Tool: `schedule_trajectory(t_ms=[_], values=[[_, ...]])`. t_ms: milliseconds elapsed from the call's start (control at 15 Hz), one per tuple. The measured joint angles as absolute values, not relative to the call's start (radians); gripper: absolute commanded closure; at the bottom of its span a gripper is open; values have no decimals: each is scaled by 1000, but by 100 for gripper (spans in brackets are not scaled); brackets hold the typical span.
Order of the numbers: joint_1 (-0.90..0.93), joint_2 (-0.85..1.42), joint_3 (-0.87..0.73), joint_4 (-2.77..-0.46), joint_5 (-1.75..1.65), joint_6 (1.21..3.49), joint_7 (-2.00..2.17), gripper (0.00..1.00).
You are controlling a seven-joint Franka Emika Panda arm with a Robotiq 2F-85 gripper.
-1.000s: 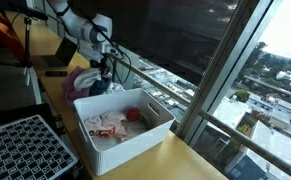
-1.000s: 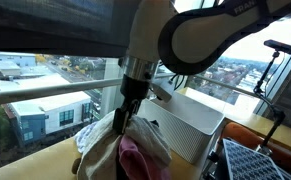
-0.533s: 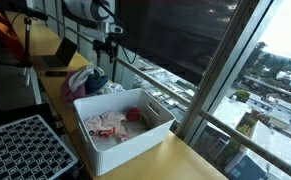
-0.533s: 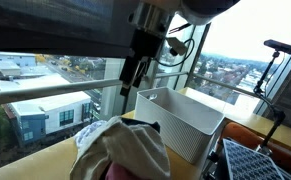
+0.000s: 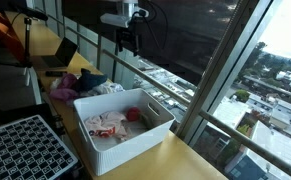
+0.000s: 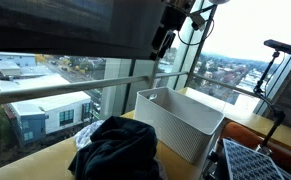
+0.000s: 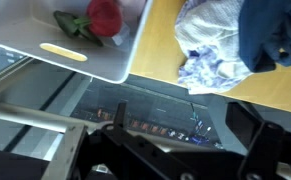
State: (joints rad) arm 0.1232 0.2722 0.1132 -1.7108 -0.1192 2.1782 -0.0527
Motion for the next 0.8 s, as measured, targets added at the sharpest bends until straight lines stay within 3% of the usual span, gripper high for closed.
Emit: schedule_trajectory(t_ms=[800], values=[[-2,544,53,-1744,-71,2298,-122,0]])
